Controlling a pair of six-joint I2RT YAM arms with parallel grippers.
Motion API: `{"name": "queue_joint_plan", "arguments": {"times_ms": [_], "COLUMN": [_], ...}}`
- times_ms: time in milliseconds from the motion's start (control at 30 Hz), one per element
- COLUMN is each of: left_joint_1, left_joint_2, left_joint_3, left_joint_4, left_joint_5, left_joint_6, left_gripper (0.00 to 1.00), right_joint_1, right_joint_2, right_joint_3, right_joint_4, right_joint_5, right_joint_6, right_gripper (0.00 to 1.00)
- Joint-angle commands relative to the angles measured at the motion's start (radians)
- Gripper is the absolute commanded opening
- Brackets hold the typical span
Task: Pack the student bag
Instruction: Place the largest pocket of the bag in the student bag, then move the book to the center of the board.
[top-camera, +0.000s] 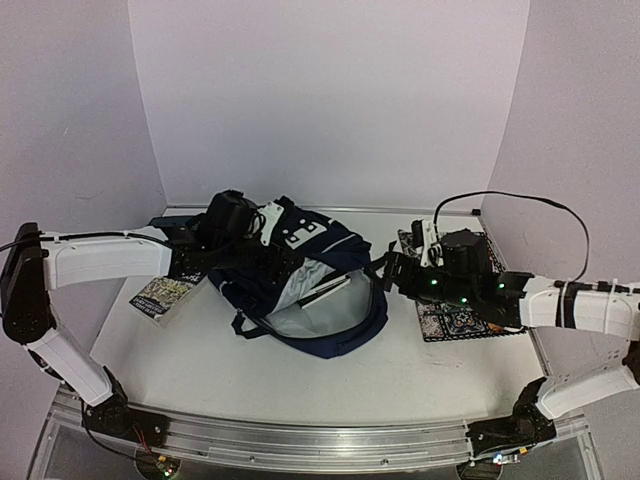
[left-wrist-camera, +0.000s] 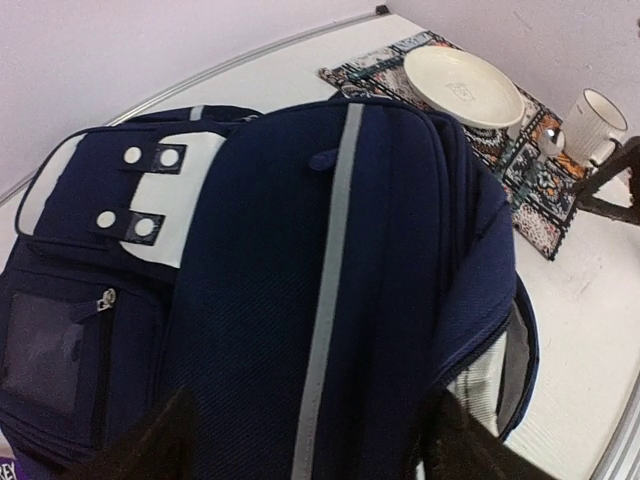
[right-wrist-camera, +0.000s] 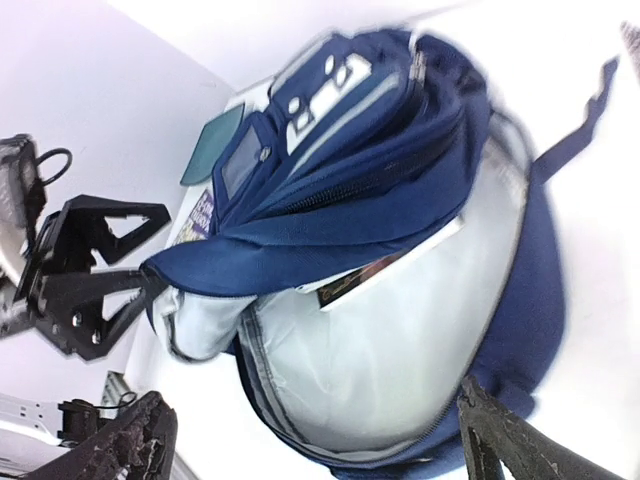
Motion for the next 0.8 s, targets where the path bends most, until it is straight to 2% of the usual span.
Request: {"name": "queue_joint_plan", "arguments": {"times_ms": [0, 200, 367, 500, 600, 700, 767], "left_joint_1": [0.073, 0.151, 0.169, 0.218, 0.334, 0.416, 0.502], "left_joint_2": [-0.06, -0.081, -0.148, -0.137, -0.086, -0.014, 0.043], "left_joint_3": [0.027, 0.043, 0.02, 0.016, 0.024, 0.076, 0.109], "left_joint_4": [-0.079, -0.174, -0.199, -0.257, -0.308, -0.363, -0.385], "left_joint_5": [-0.092, -0.006, 0.176, 0.111, 0.09, -0.002, 0.002], "left_joint_6": [-0.028, -0.031, -0.004, -0.064, -0.098, -0.093, -0.108], "left_gripper": [0.88, 0.99, 1.0, 1.0, 1.0, 1.0, 0.99], "right_joint_1": [0.003, 0.003, 0.003, 0.003, 0.003, 0.003, 0.003], "right_joint_2": [-0.095, -0.113, -0.109, -0.104, -0.098, -0.093, -0.095], "right_joint_3": [-0.013, -0.012, -0.012, -0.005, -0.001, -0.003, -0.006], "right_joint_4": [-0.153, -0.174, -0.187, -0.198, -0.201, -0.203, -0.203], "right_joint_5": [0.095, 0.067, 0.056, 0.051, 0.02, 0.006, -0.001], "right_joint_6": [-0.124, -0.182, -0.22, -0.245, -0.255, -0.266, -0.271], "right_gripper": [0.98, 0.98, 0.98, 0.98, 0.98, 0.98, 0.98]}}
